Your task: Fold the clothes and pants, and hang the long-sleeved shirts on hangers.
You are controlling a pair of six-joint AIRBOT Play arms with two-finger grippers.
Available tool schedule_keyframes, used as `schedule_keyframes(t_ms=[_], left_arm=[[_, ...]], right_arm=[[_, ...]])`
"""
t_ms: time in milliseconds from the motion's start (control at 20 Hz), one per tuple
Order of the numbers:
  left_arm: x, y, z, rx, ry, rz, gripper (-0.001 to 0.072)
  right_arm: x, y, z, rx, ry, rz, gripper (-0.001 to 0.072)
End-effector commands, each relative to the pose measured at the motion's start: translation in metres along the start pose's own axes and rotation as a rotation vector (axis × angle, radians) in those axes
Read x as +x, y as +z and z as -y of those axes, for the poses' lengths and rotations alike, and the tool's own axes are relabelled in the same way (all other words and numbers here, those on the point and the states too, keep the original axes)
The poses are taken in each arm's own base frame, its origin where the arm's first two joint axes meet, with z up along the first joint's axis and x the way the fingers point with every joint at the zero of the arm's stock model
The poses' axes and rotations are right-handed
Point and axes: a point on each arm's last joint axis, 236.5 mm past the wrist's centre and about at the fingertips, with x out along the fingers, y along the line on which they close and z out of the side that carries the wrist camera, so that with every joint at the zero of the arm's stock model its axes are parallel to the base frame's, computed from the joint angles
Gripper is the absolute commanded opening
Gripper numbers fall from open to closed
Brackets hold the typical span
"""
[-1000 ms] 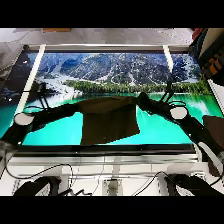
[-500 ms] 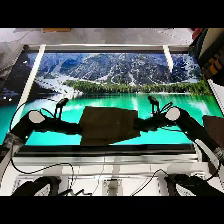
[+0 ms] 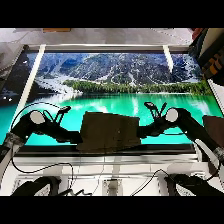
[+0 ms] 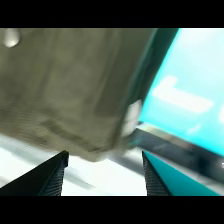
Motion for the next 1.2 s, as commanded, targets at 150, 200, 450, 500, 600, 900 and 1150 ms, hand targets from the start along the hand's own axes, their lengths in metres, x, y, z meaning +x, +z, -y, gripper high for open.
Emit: schedule_keyframes(t_ms=[150,200,450,500,600,900,1150], left_arm=[[-0.001,0.017,-0.012,0.005,0.049,0.073,0.0699],[-0.002,0.021,-0.013,0.005,0.054,0.087,0.0698],[-0.004,0.036,-0.019,0.007,0.078,0.154,0.0699],[-0.005,0.042,-0.02,0.008,0.086,0.179,0.0699],[-0.007,0.053,-0.024,0.007,0.101,0.224,0.0699],[-0.011,0.064,-0.027,0.008,0.115,0.276,0.0698],[-0.011,0.066,-0.027,0.008,0.117,0.283,0.0699]], right_arm=[[-0.083,0.05,0.142,-0.08,-0.453,0.157,0.0032],[-0.098,0.052,0.16,-0.009,-0.456,0.192,0.0038],[-0.068,0.031,0.119,0.13,0.123,0.291,0.0036],[-0.065,0.033,0.085,0.106,0.316,0.341,0.0036],[-0.059,0.038,0.056,0.17,0.49,0.412,0.0063],[0.002,0.038,0.044,0.413,0.453,0.286,0.0627],[0.055,0.029,0.004,0.395,0.494,0.101,0.0675]])
